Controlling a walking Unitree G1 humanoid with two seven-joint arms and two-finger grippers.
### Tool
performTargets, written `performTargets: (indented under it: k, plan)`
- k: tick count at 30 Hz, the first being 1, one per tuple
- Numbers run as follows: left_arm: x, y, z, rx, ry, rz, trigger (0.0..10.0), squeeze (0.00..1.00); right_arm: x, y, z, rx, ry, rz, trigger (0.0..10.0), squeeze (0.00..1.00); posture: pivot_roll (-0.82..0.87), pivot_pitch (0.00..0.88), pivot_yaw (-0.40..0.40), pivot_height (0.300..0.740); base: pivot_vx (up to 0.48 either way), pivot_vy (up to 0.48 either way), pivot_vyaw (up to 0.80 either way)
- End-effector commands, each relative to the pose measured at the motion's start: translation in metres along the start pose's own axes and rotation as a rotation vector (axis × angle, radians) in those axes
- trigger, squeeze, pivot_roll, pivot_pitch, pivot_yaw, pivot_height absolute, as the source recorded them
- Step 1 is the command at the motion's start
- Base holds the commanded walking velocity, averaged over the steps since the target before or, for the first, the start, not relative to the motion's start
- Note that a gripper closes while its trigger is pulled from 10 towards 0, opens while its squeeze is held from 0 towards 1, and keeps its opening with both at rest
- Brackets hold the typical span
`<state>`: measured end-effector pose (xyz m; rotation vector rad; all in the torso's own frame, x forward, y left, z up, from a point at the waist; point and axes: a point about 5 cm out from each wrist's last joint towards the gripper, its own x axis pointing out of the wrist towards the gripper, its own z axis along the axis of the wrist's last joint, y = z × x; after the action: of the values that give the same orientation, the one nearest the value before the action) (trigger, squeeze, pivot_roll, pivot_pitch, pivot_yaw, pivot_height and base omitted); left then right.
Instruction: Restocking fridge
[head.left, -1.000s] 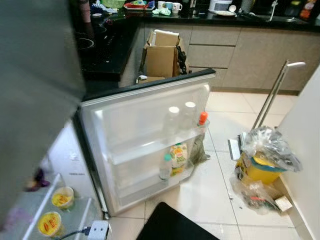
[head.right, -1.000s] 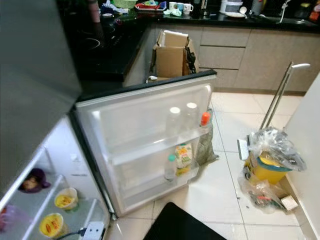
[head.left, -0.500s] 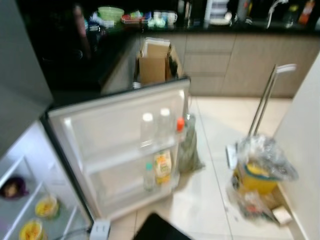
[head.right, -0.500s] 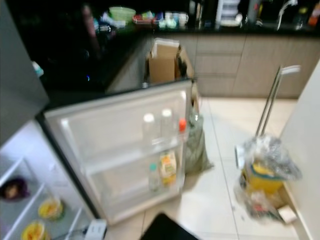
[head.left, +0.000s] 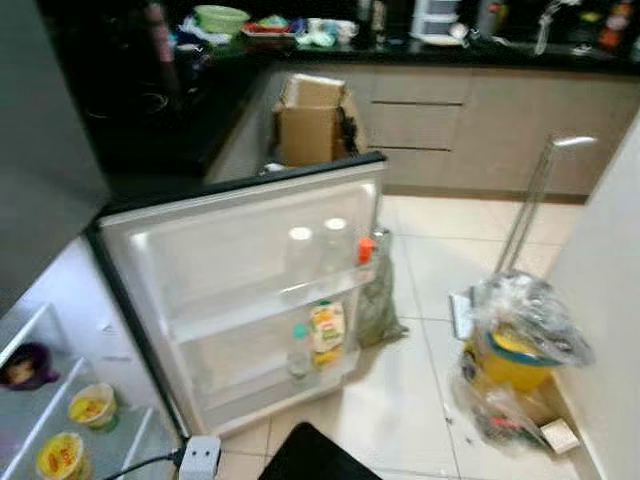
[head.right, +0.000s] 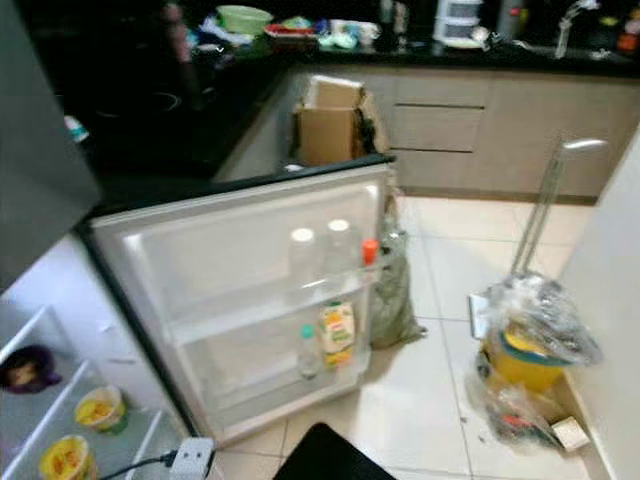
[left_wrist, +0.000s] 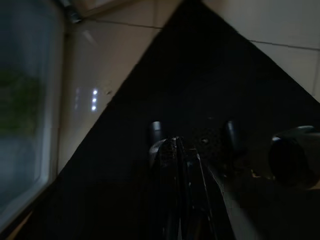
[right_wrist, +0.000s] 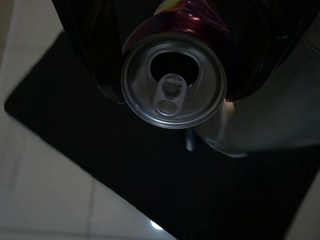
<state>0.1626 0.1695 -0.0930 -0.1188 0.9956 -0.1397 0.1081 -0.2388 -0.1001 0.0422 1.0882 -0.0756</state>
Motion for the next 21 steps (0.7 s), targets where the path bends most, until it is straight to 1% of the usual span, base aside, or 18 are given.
performTargets:
  k: [1, 5, 21]
  plan:
    - [-0.0009, 0.0033, -0.0015, -0.008, 0.008, 0.014, 10.0, 0.00, 0.0000, 0.0012, -0.0001, -0.006, -0.005, 0.006, 10.0, 0.00, -0.14, 0.000, -0.007, 0.740, 0.000, 0.000, 0.80]
    - [-0.0007, 0.0023, -0.0023, -0.009, 0.012, 0.013, 10.0, 0.00, 0.0003, 0.0010, 0.0012, -0.013, -0.005, 0.003, 10.0, 0.00, -0.14, 0.000, -0.010, 0.740, 0.000, 0.000, 0.80]
    - [-0.0010, -0.0003, -0.0070, -0.036, 0.013, 0.011, 10.0, 0.00, 0.0012, -0.0001, 0.0053, -0.054, -0.001, -0.005, 10.0, 0.00, -0.13, 0.000, -0.033, 0.740, 0.000, 0.000, 0.00]
